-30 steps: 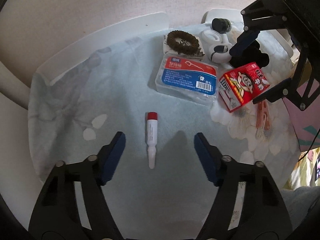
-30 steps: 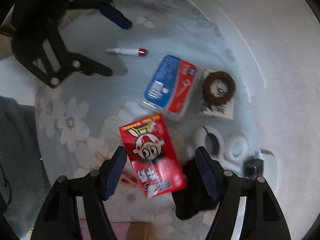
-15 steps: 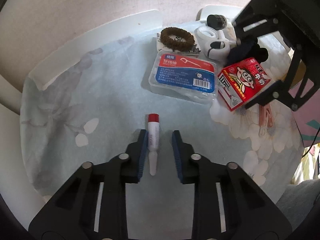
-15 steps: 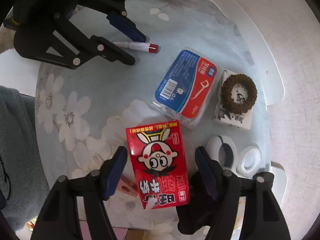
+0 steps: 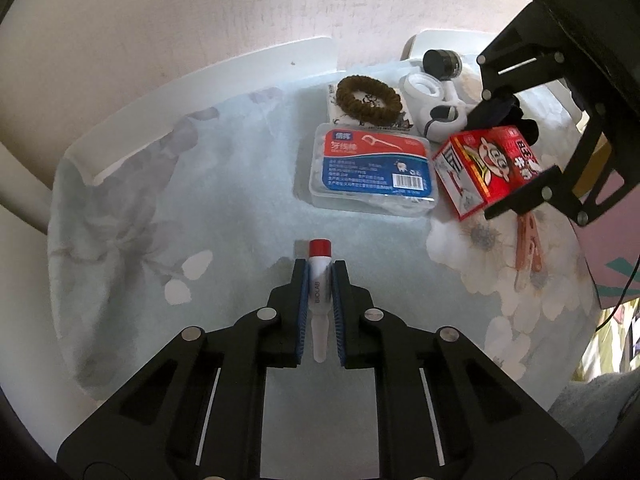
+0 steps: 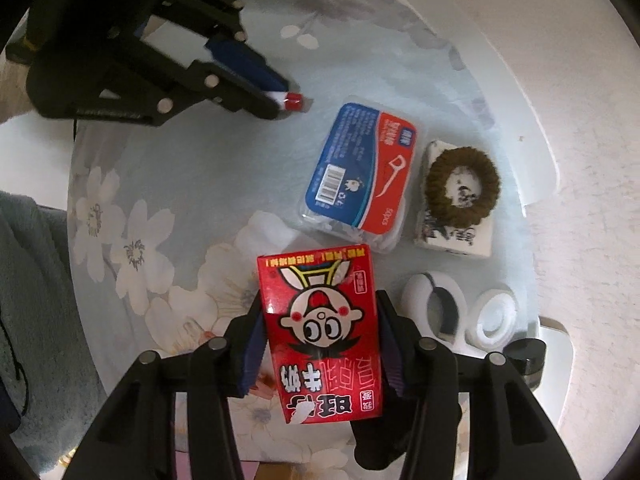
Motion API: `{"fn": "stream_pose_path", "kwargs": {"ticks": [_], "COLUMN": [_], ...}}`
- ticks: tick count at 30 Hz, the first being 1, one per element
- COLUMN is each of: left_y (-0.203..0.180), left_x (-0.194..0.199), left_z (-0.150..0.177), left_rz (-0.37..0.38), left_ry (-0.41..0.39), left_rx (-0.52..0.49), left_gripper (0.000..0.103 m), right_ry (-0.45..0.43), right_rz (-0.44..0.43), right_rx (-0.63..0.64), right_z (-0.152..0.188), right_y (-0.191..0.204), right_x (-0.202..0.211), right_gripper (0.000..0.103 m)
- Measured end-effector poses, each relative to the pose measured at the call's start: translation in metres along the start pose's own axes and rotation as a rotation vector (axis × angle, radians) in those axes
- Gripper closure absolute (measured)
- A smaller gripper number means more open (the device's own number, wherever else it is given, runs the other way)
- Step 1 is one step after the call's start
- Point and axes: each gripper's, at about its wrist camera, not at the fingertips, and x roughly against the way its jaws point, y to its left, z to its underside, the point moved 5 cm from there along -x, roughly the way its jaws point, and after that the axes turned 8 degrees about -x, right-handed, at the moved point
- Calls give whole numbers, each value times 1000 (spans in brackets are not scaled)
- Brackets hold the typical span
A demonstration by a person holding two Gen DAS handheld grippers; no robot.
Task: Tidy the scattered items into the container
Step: 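Lift both held items and carry them toward the cardboard box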
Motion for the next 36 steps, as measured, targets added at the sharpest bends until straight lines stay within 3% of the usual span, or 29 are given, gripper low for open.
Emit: {"fn": "stream_pose_path", "kwargs": {"ticks": [9, 15, 19, 24, 28, 36], "left_y": [-1, 4, -6, -35, -69, -162], "left_x": [40, 66, 100, 146, 176, 200], "left_z": [-1, -18, -34, -57, -81, -135], "left_rz": [-14, -54, -70, -95, -40, 49], "left_ry": [-48, -60, -97, -136, -204, -284], "left_rx": [41, 44, 40, 14, -20, -158], "left_gripper": [93, 93, 93, 93, 93, 93], "right_ry": [-103, -159, -227, -296, -333, -359], "right_rz": [-15, 16, 24, 72, 124, 206], "right_rx": [-79, -108, -139, -148, -163, -277], "right_z": [2, 6, -16, 10, 41, 125], "right_y": [-2, -4, -24, -11, 3, 12], "right_x": [44, 85, 129, 189, 226, 245], "right_gripper": [57, 57, 57, 57, 57, 57]}}
